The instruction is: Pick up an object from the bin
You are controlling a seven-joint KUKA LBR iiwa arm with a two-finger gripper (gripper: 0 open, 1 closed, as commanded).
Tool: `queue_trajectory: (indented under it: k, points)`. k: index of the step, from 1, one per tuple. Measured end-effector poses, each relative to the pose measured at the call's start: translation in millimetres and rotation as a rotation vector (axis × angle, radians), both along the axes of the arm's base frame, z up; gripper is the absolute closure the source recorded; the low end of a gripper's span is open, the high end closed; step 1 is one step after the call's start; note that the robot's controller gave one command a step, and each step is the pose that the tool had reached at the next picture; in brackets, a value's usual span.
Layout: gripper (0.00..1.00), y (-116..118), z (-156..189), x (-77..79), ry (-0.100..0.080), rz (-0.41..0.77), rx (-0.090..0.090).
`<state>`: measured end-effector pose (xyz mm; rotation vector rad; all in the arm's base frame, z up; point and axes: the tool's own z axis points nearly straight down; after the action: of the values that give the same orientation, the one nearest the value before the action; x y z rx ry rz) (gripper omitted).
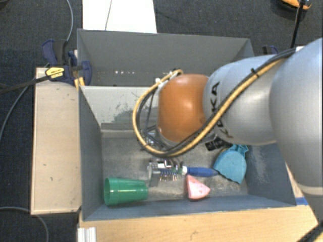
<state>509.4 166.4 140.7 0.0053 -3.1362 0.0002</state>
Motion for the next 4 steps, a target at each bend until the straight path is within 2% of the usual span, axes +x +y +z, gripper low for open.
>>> queue_trajectory:
  k: [1, 2, 3, 4]
  points:
    - [0.00, -0.8, 4.4, 1.5, -0.007, -0.005, 0.001]
    - [0.00, -14.0, -6.6, 2.6, -0.008, -0.058, 0.003]
    - [0.00, -43.7, -30.2, 0.5, -0.005, -0.060, 0.001]
    - [1.00, -103.2, -43.5, 5.7, -0.004, -0.159, 0.003]
